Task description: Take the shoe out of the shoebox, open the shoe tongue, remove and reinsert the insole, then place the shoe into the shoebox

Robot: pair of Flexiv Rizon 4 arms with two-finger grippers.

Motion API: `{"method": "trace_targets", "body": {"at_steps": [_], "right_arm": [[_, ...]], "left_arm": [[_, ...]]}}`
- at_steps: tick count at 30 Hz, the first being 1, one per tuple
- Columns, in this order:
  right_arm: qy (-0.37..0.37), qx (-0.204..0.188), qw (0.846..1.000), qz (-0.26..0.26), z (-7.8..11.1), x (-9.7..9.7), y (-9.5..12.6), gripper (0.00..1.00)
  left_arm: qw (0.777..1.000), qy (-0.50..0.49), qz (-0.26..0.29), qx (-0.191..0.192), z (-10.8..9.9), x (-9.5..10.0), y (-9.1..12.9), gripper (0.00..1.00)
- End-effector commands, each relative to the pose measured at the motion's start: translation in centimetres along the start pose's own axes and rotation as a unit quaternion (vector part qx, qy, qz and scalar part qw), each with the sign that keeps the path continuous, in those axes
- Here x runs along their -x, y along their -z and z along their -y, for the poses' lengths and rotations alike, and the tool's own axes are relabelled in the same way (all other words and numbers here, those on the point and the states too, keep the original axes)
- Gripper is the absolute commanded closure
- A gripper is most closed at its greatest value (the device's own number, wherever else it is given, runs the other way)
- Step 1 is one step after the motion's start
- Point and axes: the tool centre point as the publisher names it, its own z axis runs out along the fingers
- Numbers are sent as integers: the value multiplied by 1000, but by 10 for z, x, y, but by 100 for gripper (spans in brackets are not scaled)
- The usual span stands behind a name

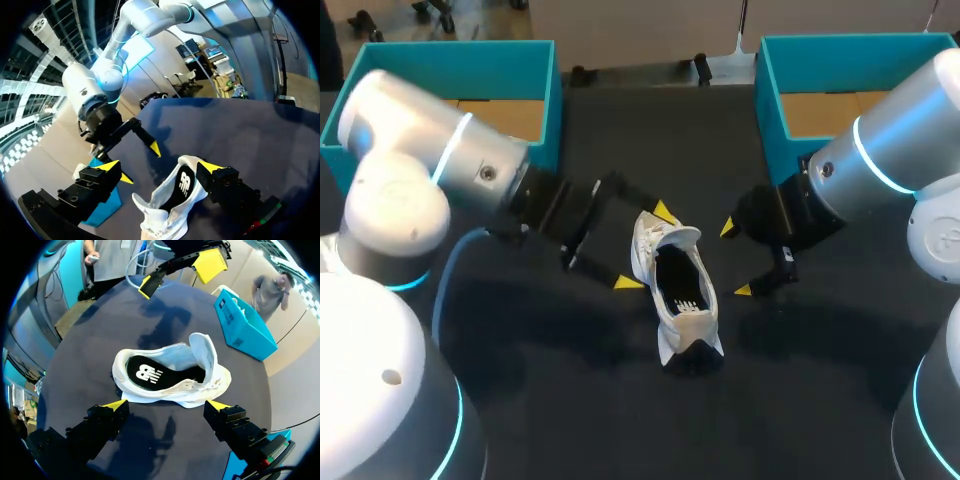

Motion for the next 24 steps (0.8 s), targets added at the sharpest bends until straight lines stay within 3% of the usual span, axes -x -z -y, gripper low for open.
{"method": "trace_targets", "body": {"at_steps": [1, 11, 17, 24], "right_arm": [[-1, -3, 1000, 2, -1, -1, -1, 0], [-1, -3, 1000, 2, -1, -1, -1, 0], [-1, -3, 1000, 2, -1, -1, -1, 0], [-1, -3, 1000, 2, -1, -1, -1, 0]], "left_arm": [[999, 0, -34, 0, -1, 3, 0, 0], [999, 1, -40, -3, -2, 3, 1, 0], [990, -24, -139, 5, -4, 2, 4, 0], [976, -47, -212, -5, 2, 5, -2, 0]]}}
